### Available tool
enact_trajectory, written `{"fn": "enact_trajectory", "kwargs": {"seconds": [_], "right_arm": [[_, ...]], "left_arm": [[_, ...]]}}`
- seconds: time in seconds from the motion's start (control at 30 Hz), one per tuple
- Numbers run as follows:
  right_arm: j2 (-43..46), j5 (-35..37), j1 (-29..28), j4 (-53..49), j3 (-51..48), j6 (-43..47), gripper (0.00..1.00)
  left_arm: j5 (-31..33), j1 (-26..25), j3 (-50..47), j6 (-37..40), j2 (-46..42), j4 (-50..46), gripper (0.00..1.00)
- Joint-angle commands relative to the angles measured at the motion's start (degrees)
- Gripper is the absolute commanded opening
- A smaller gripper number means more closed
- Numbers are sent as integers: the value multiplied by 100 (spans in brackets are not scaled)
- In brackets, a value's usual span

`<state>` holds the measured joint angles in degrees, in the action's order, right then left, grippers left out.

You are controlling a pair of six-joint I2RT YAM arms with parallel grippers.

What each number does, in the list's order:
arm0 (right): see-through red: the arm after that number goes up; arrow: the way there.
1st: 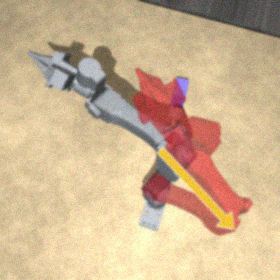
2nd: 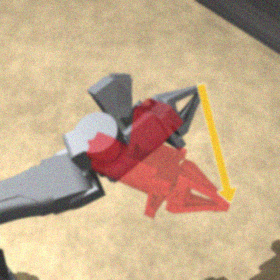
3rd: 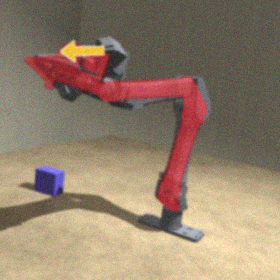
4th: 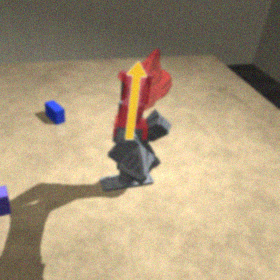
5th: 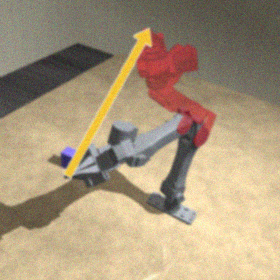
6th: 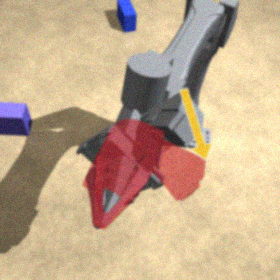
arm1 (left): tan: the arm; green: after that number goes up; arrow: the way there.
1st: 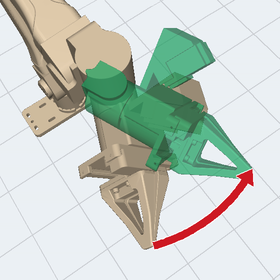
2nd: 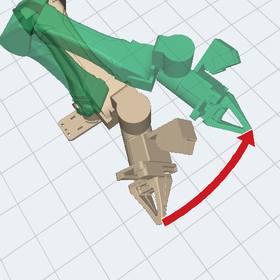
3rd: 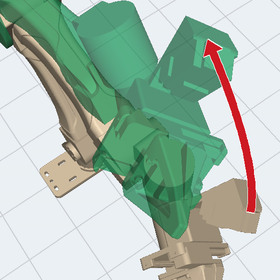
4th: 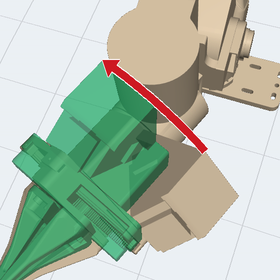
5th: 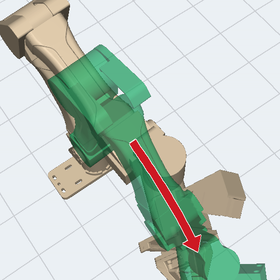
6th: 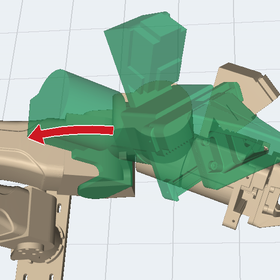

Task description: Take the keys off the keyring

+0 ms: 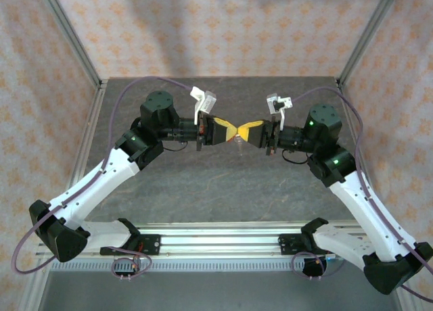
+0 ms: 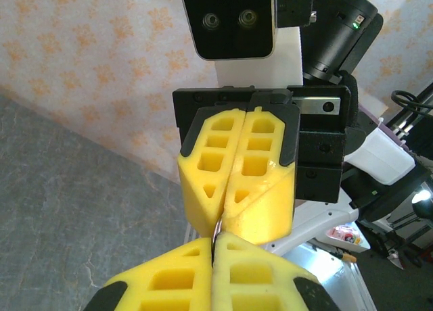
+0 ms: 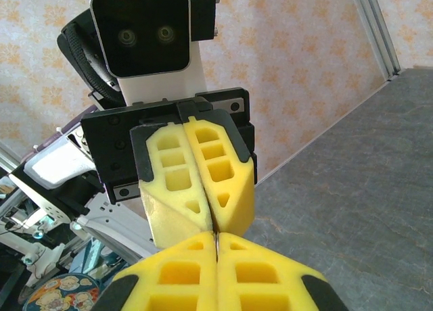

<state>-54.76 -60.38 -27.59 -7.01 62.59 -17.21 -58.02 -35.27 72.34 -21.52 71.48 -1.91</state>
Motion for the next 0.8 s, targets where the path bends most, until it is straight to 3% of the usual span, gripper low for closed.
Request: {"fn": "enact_trajectory", "kwargs": {"seconds": [0.0, 0.07, 0.2, 0.47, 0.77], "right_arm": [[174, 107, -35, 55, 166, 78, 19], [264, 344, -36, -49, 140, 116, 33], [569, 788, -37, -104, -40, 131, 44], [1027, 1560, -38, 296, -669, -300, 45], [964, 1434, -35, 1112, -1169, -859, 42]], "left_arm": [[186, -7, -14, -11, -96, 174, 0], [324, -7, -82, -11, -156, 204, 0], [531, 2, -214, -2, -274, 320, 0], [555, 2, -351, -256, -310, 763, 0], [546, 2, -491, -501, -332, 1132, 0]]}}
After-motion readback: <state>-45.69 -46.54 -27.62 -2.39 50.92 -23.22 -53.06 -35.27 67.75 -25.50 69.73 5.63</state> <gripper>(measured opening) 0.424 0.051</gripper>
